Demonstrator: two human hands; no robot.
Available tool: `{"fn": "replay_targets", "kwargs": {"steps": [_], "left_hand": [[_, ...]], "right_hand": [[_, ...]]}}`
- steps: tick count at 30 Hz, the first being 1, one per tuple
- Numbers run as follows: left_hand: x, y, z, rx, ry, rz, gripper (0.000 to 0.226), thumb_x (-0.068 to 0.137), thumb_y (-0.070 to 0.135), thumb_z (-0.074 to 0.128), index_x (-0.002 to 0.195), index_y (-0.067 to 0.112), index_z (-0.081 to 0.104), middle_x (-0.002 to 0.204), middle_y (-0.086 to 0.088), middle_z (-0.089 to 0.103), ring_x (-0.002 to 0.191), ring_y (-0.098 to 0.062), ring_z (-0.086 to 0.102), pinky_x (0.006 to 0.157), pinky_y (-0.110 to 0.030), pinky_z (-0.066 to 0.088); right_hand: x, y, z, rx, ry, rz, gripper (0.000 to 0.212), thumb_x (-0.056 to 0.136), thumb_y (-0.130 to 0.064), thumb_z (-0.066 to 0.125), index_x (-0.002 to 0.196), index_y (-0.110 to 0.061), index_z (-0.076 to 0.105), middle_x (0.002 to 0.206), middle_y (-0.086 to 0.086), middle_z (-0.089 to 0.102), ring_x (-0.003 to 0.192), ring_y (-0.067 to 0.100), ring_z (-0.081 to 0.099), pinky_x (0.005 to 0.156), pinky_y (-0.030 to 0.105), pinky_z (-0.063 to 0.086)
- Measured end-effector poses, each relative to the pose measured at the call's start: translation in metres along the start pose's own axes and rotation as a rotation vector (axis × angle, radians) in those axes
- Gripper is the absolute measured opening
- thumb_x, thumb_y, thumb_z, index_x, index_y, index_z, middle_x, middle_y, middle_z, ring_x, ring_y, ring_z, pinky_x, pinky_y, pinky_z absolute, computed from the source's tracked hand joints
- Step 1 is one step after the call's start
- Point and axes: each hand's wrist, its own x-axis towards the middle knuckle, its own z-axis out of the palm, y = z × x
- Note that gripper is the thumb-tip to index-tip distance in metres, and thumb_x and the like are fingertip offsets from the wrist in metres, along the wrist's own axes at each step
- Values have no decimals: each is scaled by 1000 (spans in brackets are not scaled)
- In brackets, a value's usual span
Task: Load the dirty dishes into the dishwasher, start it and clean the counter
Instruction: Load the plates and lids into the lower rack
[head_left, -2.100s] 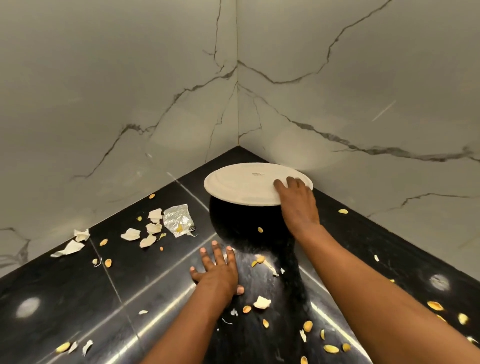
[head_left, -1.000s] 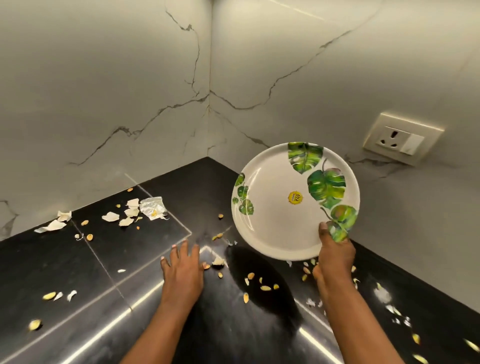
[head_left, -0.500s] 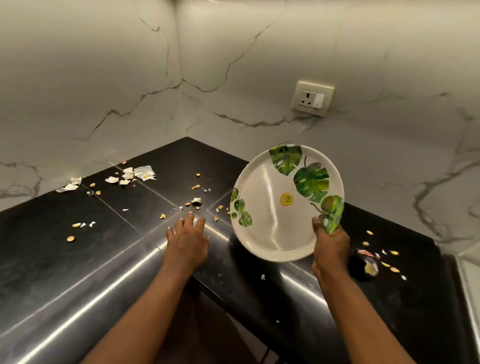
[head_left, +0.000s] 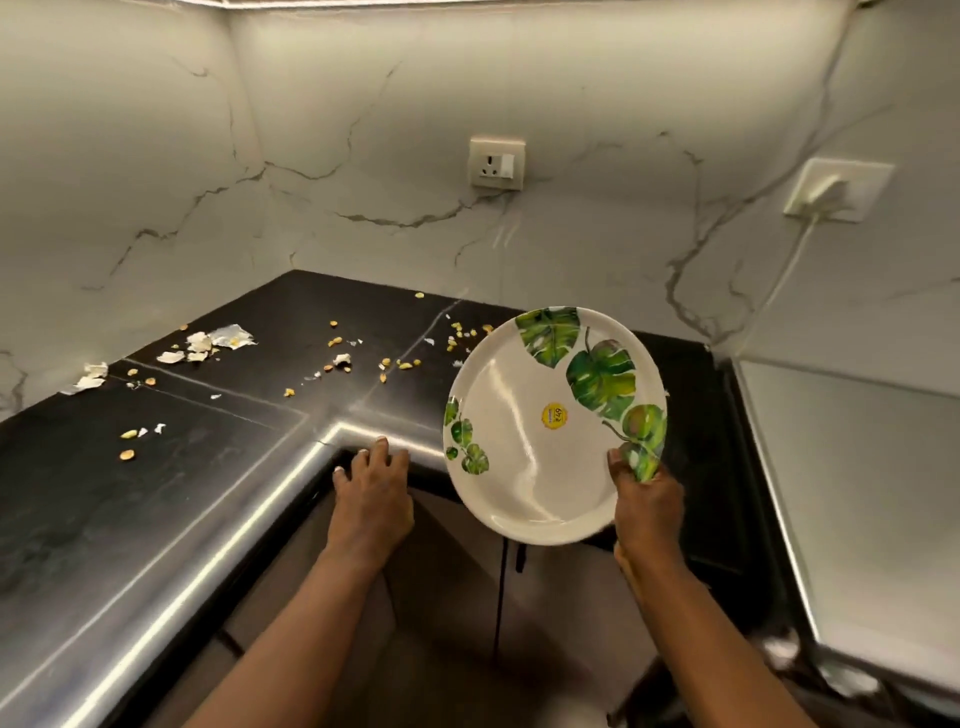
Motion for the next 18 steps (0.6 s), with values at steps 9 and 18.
{"fn": "replay_targets", "kwargs": {"steps": [9,18], "left_hand": [[-161,-12,51,93,-248,115,51,93,18,46,143,20,34,155,-11,20,140,-33,24,113,-56,21],[-282,66,102,143,-449,346,55,95,22,47,147,20,27,157,-11,16,142,-33,23,114,-54,22]], "right_hand": [[-172,66,-144,43,100,139,17,87,-22,72,103,-17,71,94,-2,75,85,14,70,71,29,56],[-326,104,-315,-42,255,359,9,89,-16,68,93,-23,72,87,-6,76,83,15,71,66,32,56]]}}
